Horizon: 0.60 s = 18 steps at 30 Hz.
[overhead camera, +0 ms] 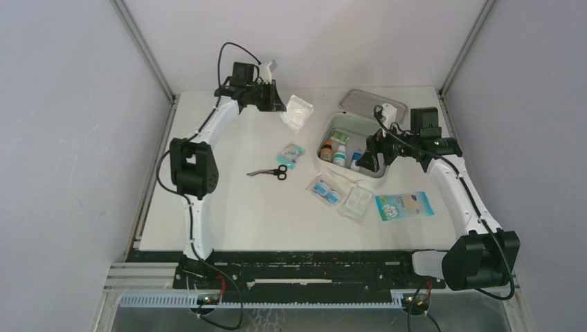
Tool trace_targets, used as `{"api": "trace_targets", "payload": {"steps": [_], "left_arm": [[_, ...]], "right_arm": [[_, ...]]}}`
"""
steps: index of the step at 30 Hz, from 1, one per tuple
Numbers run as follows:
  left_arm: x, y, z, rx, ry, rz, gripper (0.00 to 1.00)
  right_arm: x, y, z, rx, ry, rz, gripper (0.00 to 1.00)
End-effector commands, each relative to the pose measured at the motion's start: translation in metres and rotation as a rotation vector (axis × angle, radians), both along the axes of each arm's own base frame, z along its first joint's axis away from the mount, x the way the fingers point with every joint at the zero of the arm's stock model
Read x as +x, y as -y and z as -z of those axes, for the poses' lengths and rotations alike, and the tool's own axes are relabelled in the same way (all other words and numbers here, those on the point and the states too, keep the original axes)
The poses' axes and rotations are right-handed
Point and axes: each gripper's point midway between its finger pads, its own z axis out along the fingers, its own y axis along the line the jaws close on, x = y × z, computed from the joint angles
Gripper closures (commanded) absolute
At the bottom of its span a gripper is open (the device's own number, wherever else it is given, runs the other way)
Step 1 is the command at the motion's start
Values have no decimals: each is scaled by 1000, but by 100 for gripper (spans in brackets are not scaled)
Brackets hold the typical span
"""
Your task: Organize the medicine kit
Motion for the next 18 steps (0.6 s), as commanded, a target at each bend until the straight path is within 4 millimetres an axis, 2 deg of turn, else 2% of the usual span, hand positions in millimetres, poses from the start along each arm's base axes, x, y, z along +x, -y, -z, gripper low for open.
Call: {"api": "trace_targets", "payload": {"steps": [1,6,11,15,18], "left_arm": [[-28,3,-61,-60,138,95,100],[-70,9,-91,-130,173,170,100],[-109,17,-107,-169,222,244,100],[-134,24,-115,-171,274,291,100],[-149,31,-115,-161,296,321,100]], "right_arm": [[16,-15,-42,86,117,-14,25],[33,-35,-62,170,120,-36,20],[49,-57,-78,260,85,-61,14],[55,-81,-75,311,4,-110,11],[57,-100,-65,325,-58,-142,9]]}}
